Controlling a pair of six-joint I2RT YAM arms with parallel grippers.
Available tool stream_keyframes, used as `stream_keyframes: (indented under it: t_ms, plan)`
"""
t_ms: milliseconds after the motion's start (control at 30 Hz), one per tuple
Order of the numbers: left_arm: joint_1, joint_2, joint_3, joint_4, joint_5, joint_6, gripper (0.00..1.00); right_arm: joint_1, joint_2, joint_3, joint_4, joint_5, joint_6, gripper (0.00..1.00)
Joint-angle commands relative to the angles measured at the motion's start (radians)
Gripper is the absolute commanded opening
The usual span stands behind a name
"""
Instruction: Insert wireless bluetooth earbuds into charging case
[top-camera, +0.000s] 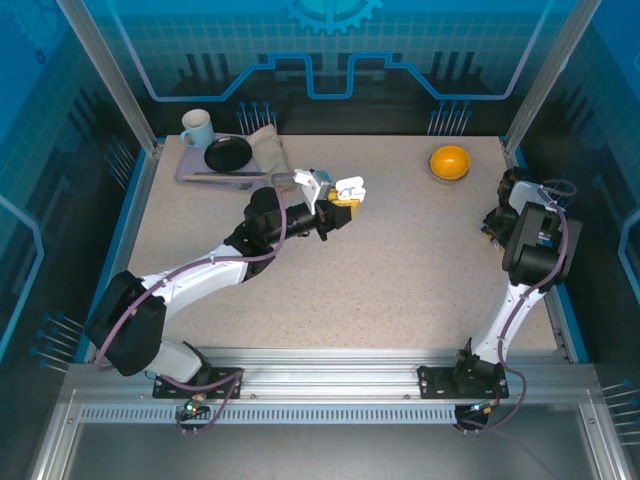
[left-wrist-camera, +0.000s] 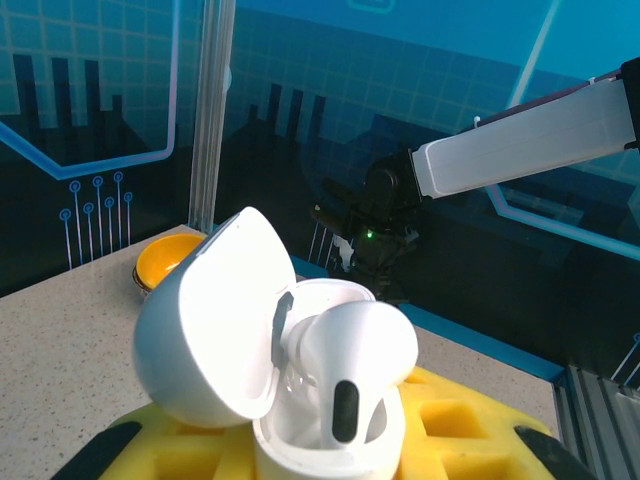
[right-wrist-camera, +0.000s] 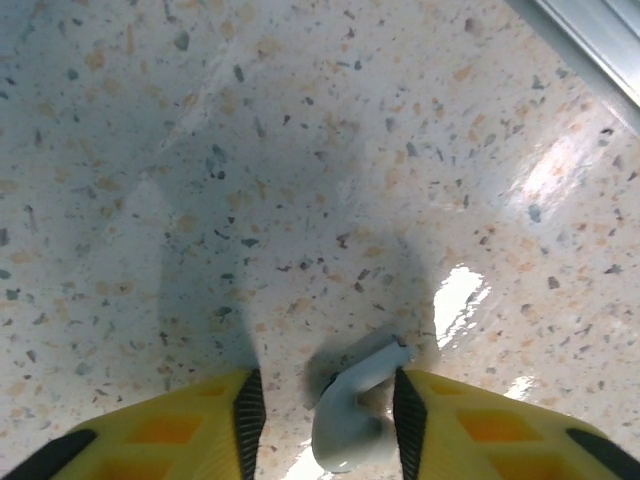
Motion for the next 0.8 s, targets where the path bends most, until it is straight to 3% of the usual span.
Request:
stream_keyframes:
  t_ms: [0, 200, 500, 767]
  plan:
    - [0.002, 0.009, 0.033, 0.029, 0.017, 0.005, 0.0, -0.025, 0.003, -0.039, -0.016, -0.02, 0.023, 0.37]
    - [0.003, -0.007, 0.023, 0.035, 0.015, 0.0, 0.0, -0.022, -0.035, -0.087, 0.001, -0.069, 0.041, 0.25]
    - [0.003, -0.054, -0.021, 0.042, -0.006, 0.007, 0.0, 0.01, -0.132, -0.153, 0.018, -0.097, 0.039, 0.16]
    - [0.004, -0.081, -0.058, 0.063, -0.041, 0.009, 0.0, 0.149, -0.312, -0.265, 0.046, -0.166, 0.079, 0.16]
